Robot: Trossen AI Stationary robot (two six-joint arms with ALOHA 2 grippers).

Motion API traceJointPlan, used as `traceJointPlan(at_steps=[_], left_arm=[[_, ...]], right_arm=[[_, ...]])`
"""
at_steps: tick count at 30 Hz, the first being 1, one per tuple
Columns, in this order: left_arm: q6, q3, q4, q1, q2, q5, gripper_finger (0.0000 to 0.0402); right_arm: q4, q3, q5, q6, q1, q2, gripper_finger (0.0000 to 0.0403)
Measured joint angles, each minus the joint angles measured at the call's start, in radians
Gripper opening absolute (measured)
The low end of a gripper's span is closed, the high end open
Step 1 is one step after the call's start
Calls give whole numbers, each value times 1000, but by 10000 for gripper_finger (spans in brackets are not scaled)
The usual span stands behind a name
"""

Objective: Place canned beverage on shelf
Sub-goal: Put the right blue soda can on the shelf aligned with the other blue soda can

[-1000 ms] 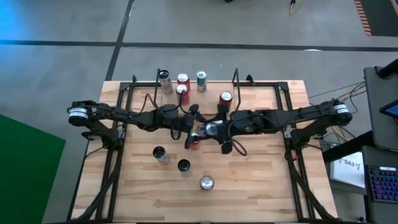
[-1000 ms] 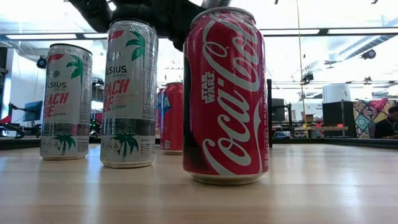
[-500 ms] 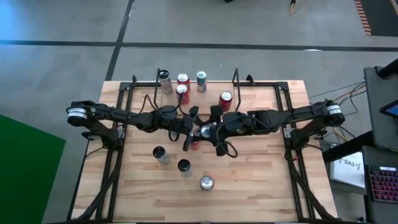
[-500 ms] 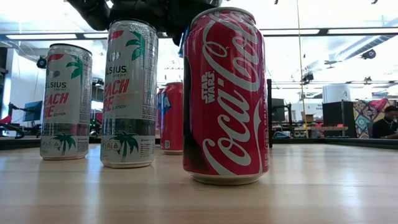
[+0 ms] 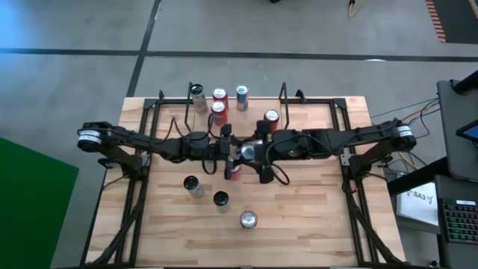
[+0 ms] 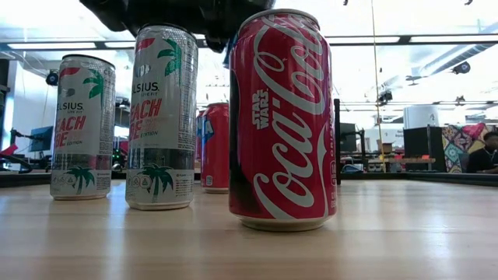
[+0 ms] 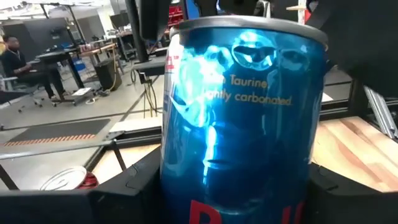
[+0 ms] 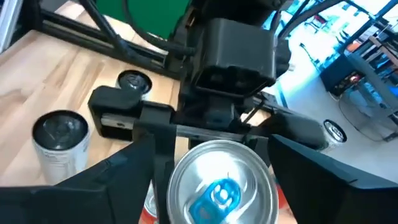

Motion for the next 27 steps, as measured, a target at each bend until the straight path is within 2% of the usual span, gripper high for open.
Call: traceJointPlan(at_steps=[7,12,16,19,27], left_arm=[[-8,-7,-7,-8,-34,-7,205],[3,-69,17,-35,-104,-149,205],[-8,-153,107,-52,-191,-172,205],[-26,-202,153,-60,-251,-193,205],[-41,-291,193,-118,-347,-221,205]], right_arm=[[0,34,4,37,0,-17,313],[-7,42,8,78,2,-60,313],[6,18,7,104,3,-92,313],[89,-33,4,112,6,-95,313],[449,-207,7,102,8,-65,313]])
